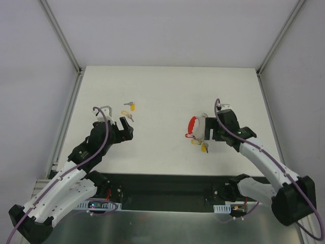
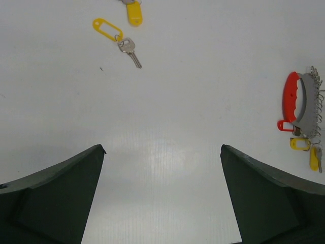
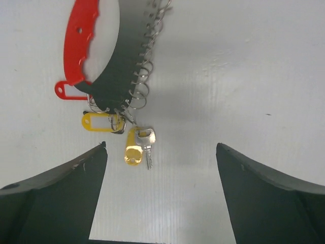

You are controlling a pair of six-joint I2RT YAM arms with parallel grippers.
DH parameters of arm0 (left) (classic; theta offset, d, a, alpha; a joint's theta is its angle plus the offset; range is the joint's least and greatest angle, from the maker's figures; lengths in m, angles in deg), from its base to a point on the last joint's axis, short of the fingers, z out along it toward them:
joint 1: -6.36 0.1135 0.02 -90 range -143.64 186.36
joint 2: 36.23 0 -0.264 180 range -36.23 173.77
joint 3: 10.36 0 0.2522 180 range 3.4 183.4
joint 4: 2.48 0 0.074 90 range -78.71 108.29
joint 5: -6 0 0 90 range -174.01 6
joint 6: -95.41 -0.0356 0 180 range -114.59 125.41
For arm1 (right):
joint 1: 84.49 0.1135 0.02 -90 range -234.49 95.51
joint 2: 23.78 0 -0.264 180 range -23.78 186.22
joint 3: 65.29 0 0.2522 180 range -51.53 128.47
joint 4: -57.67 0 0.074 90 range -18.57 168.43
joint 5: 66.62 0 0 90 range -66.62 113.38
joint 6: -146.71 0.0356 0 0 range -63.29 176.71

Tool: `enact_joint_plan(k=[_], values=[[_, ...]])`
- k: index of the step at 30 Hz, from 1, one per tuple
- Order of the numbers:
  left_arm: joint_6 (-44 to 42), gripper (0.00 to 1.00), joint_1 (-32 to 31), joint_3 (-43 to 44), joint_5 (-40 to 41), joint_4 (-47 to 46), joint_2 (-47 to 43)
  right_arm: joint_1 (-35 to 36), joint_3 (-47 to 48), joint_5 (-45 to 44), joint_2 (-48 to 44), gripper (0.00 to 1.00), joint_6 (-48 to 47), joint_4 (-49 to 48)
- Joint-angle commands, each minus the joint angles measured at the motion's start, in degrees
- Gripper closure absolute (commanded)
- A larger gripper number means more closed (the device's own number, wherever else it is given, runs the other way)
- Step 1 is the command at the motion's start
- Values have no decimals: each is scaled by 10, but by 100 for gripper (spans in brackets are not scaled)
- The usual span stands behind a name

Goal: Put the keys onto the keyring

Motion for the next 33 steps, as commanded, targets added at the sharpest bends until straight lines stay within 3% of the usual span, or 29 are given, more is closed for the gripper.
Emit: enact_joint_plan(k=[1,8,13,17,25,33], values=[[-25,1,3,64,28,55,-38,-5,28,-117,-133,2,21,47],[-98,1,3,114,75,75,-134,-6,78,-276,-343,4,-28,93],[-164,1,3,144,119,74,-197,-5,88,-325,-451,4,-87,82],[-199,1,3,146,156,73,-219,-5,44,-350,-535,4,-135,43],[-213,1,8,88,163,45,-234,-5,-23,-358,-595,4,-154,-4],[-229,1,90,63,93,29,-232,-5,-37,-346,-592,4,-150,-16]])
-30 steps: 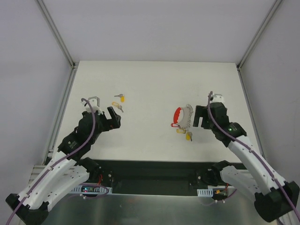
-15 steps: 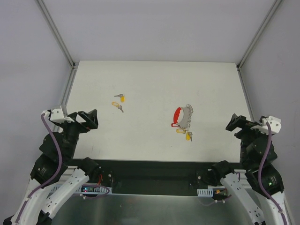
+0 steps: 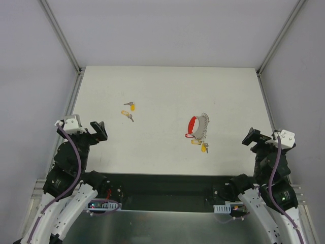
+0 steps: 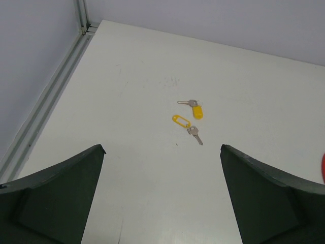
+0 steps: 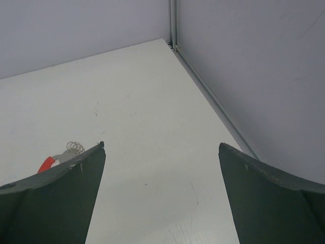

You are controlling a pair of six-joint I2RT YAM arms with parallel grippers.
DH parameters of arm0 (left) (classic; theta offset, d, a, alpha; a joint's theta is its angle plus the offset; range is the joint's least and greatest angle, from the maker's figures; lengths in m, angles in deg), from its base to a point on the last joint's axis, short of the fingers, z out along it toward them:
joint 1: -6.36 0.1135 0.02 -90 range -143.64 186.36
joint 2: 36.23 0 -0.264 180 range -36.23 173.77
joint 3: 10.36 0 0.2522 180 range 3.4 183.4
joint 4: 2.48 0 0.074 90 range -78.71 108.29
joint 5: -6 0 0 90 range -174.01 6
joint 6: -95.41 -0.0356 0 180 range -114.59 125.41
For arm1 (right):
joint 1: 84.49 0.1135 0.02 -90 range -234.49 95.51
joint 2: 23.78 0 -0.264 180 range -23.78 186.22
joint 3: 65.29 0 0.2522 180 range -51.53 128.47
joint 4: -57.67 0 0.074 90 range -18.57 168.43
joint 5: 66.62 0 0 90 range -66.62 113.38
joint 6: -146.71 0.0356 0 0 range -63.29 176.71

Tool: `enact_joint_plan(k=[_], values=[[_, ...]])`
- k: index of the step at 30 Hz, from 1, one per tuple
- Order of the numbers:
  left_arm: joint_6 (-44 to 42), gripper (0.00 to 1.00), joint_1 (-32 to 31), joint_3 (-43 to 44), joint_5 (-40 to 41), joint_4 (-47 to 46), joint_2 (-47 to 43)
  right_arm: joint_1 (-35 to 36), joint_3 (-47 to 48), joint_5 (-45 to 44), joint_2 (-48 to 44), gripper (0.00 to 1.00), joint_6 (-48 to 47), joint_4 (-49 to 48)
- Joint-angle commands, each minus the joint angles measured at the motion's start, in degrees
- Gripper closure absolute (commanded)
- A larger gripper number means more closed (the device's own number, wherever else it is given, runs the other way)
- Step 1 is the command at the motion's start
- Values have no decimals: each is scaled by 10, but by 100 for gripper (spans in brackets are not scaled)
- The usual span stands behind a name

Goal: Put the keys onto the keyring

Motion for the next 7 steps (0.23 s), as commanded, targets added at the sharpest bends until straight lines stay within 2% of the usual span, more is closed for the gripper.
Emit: enact_joint_plan(k=[1,7], values=[[-17,1,54,-6,-58,-37,1,-2,1,-7,0,4,-9,-37],[-11,1,151,-20,-151,-57,-8,-2,-4,-10,-6,4,-6,-38]])
